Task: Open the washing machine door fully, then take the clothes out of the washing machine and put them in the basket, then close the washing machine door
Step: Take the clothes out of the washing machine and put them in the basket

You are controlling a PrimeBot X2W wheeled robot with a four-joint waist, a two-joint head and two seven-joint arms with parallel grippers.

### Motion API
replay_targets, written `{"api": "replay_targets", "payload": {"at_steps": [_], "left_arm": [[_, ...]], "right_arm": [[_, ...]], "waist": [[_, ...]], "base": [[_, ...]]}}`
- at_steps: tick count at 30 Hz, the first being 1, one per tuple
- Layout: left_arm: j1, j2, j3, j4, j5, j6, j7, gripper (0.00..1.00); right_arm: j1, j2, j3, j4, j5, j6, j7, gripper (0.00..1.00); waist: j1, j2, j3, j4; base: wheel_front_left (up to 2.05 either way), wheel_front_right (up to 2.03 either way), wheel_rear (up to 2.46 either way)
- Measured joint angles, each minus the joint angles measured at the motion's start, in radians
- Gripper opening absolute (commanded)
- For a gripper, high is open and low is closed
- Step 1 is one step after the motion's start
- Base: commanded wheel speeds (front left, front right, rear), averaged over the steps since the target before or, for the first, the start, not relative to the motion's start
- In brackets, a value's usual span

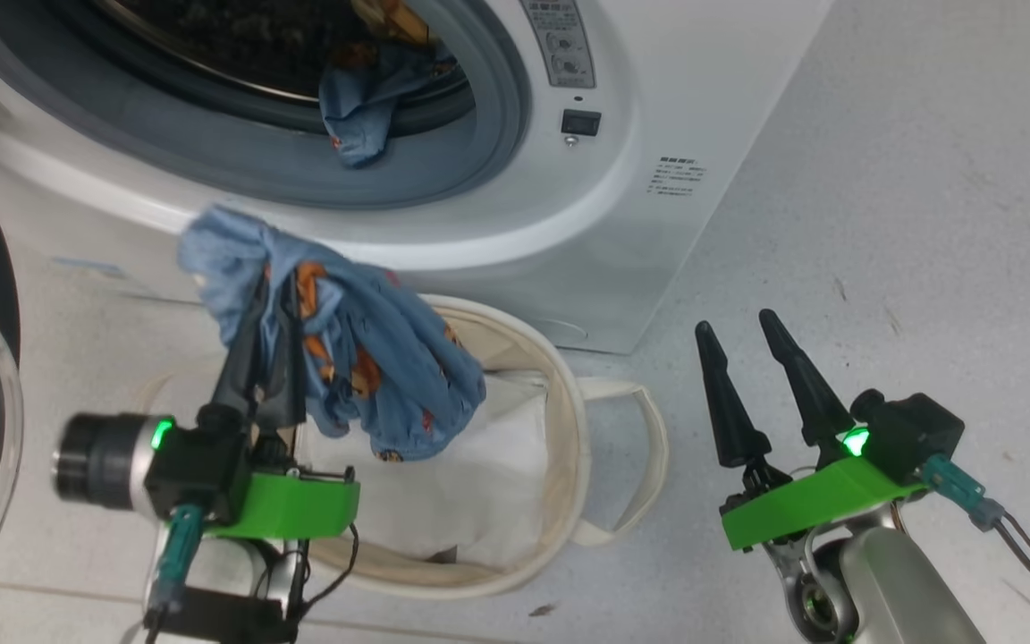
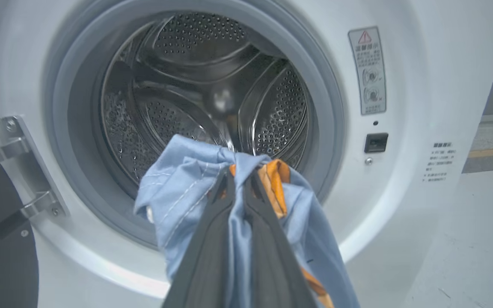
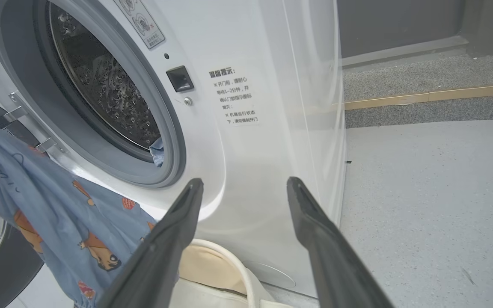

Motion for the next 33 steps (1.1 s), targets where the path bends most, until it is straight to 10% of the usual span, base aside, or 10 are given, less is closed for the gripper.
{"api": "replay_targets", "payload": {"at_steps": [33], "left_arm": [[-0.282, -0.093, -0.053, 0.853, 0.042, -0.128, 0.0, 0.0]], "right_arm": [[-0.083, 0.0, 0.018, -0.02, -0.008, 0.0, 0.0, 1.0]], "waist": [[0.0, 0.0, 0.156, -0.082]], "base": [[0.0, 0.0, 0.0]]}}
